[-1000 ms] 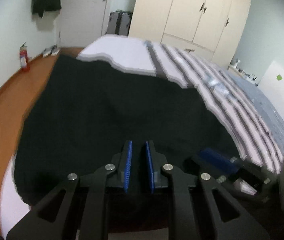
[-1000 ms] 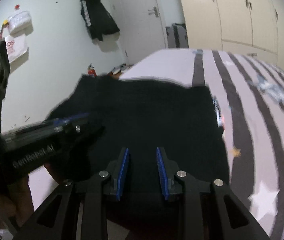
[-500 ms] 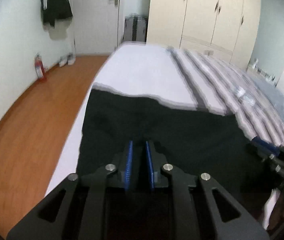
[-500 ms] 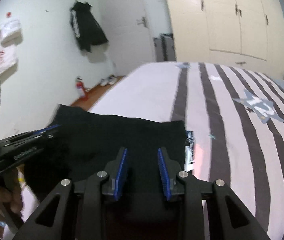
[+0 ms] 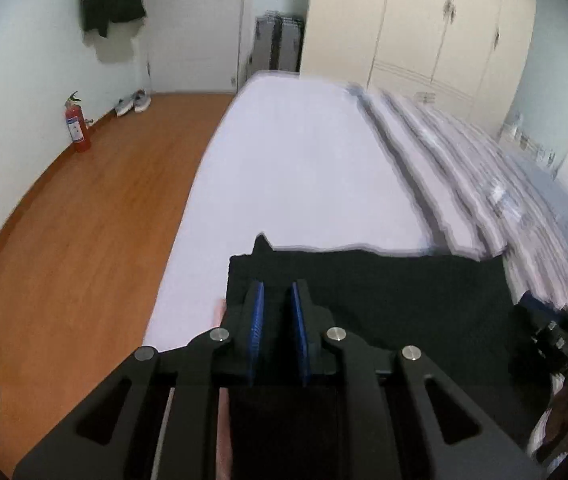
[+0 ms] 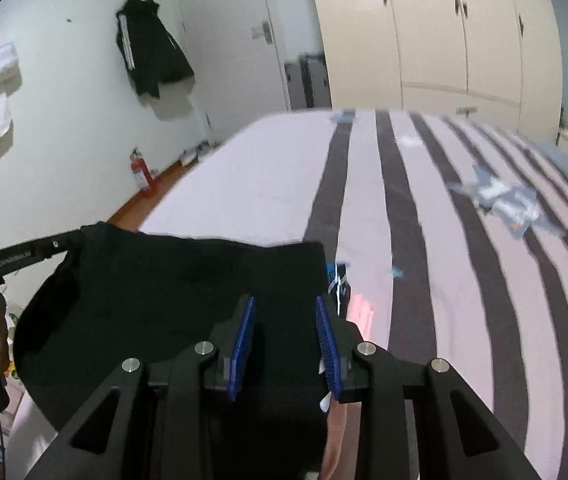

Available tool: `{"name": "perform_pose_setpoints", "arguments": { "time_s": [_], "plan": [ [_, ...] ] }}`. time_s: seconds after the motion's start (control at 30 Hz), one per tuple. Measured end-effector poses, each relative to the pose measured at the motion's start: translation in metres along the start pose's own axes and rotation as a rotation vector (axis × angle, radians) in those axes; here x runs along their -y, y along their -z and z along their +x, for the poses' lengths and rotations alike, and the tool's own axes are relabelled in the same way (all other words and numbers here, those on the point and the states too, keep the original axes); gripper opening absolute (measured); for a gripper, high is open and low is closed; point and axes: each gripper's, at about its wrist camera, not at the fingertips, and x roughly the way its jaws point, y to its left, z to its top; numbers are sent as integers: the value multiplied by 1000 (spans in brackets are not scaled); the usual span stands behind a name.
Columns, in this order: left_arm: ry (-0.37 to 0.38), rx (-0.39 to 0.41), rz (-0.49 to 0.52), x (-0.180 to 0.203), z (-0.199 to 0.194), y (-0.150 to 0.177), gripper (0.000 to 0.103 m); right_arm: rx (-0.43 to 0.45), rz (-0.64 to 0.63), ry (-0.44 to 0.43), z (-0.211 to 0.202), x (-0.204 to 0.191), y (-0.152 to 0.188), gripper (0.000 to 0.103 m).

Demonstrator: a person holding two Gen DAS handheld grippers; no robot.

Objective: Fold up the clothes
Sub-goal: 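Carry the T-shirt with both grippers and lower it onto the maroon garment stack, then open both grippers and release the black T-shirt on the stack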

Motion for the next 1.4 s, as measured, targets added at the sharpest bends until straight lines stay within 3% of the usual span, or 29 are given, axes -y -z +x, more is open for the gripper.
{"name": "perform_pose_setpoints", "arguments": {
  "time_s": [0.1,0.17,0.37,0.43,0.47,0.53,0.6,0.67,0.9,0.97,1.03,1.1,1.23,1.4],
  "plan": [
    [21,0,-17,-4,1,1,13,-73,-14,24,17,0,7,29],
    [24,21,-27,-3,-2,-10,13,-29,-36,34,9,-4,1,29],
    [-28,141,-138,-9,-71,12,38,32,-14,-9,-36,3,0,30],
    [-57,177,-143,-3,-98,26,51,48,-11,-28,-53,7,-1,39],
    [-66,188,-138,4,-112,35,56,56,-10,-36,-62,8,-2,50],
    [-73,202,-133,20,-135,52,65,69,-15,-40,-80,10,2,60],
    [-80,202,-131,36,-152,67,74,75,-27,-43,-97,14,5,64],
    [-80,194,-144,53,-172,85,76,66,-42,-46,-112,16,10,70],
    [-110,182,-202,117,-227,127,78,47,-89,-60,-175,26,33,73],
    [-127,173,-217,134,-242,139,79,38,-109,-70,-196,31,41,78],
    [-157,182,-223,156,-264,153,87,36,-121,-92,-221,38,49,78],
    [-204,189,-228,177,-283,164,95,43,-128,-112,-246,45,56,88],
    [-273,226,-235,231,-328,196,102,68,-177,-130,-300,64,78,95],
    [-315,246,-281,285,-370,240,102,61,-229,-175,-356,86,108,98]
  ]
}}
